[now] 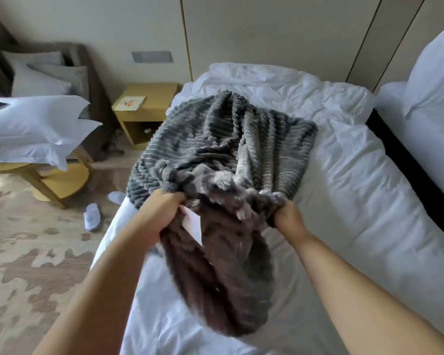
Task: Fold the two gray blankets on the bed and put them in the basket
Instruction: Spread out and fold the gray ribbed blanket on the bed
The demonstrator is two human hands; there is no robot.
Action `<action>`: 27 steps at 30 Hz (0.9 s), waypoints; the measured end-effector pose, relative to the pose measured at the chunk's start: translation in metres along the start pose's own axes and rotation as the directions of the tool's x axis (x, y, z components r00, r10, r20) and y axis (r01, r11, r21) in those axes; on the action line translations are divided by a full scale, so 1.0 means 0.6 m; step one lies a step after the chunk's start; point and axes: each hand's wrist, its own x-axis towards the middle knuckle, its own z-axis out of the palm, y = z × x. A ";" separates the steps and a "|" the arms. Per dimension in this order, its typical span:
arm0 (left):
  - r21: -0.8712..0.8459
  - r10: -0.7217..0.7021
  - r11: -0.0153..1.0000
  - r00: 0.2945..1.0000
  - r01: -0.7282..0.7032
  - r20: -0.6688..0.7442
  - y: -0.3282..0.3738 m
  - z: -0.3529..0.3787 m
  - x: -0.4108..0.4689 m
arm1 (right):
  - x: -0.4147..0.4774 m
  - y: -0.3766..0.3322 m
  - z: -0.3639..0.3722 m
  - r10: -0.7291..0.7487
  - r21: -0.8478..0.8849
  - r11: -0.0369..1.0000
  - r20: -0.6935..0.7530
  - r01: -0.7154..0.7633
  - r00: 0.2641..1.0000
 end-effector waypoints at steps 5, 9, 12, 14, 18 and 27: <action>0.177 0.209 0.967 0.966 -0.181 -0.150 -0.041 -0.023 0.015 | -0.137 -0.085 0.009 0.039 0.328 0.915 0.506 -0.234 0.862; 0.060 0.143 0.975 0.812 -0.214 0.567 -0.051 0.058 -0.021 | -0.198 -0.124 -0.003 -0.337 0.382 0.923 0.866 -0.053 0.370; 0.232 -0.086 0.970 0.791 -0.072 0.605 -0.086 0.103 -0.018 | -0.145 -0.117 -0.029 -0.188 0.364 0.904 0.811 -0.226 0.554; 0.525 -0.227 0.842 0.803 -0.123 0.551 -0.125 0.133 -0.004 | -0.112 -0.081 -0.018 -0.041 0.239 0.941 0.786 -0.242 0.616; 0.782 -0.465 0.600 0.723 -0.167 0.511 -0.222 0.167 0.009 | -0.056 0.022 0.038 0.284 -0.073 0.938 0.721 -0.339 0.632; 0.541 -0.580 0.729 0.798 0.420 0.163 -0.352 0.185 -0.003 | 0.092 0.199 0.111 0.569 -0.256 0.810 0.561 -0.527 0.601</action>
